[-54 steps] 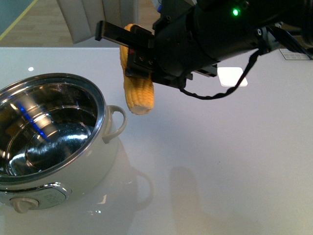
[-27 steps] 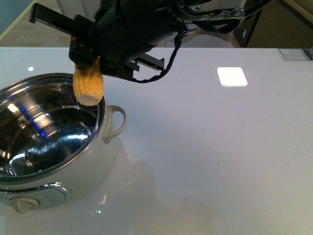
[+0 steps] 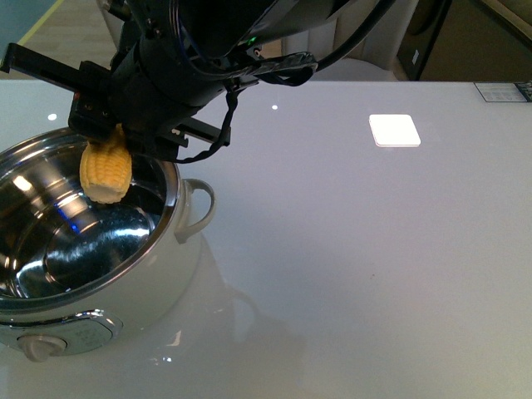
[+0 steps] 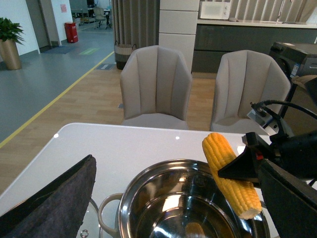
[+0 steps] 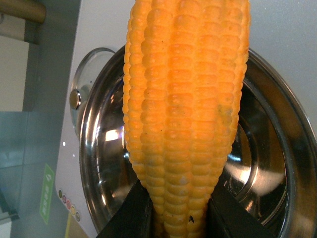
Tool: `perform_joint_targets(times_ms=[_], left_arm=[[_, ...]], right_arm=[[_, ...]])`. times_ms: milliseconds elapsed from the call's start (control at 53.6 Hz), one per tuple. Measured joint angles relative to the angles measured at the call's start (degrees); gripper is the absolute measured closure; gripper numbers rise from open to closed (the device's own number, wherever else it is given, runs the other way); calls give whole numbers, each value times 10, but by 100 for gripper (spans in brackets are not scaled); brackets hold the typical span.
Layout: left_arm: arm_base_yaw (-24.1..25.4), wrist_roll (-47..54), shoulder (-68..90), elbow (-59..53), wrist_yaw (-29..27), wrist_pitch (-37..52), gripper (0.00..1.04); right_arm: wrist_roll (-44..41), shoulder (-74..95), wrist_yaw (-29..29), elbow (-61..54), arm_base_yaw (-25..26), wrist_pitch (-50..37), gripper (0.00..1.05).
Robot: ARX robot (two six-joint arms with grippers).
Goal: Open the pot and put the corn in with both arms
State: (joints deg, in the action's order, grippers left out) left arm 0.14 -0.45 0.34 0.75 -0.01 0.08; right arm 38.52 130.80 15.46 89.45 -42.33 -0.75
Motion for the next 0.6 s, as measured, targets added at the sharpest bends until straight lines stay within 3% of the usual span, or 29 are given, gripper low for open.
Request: perform_joint_targets(times_ms=[149, 205, 373, 596], left_arm=[[0, 0, 0, 0, 0, 0, 7], [0, 0, 0, 0, 0, 0, 7], [0, 0, 0, 0, 0, 0, 7], [0, 0, 0, 0, 0, 0, 7]], right_arm=[[0, 25, -9, 28, -1, 21, 87], [0, 30, -10, 36, -1, 28, 71], [1, 31, -8, 41, -2, 32, 37], [19, 25, -4, 25, -1, 7, 7]])
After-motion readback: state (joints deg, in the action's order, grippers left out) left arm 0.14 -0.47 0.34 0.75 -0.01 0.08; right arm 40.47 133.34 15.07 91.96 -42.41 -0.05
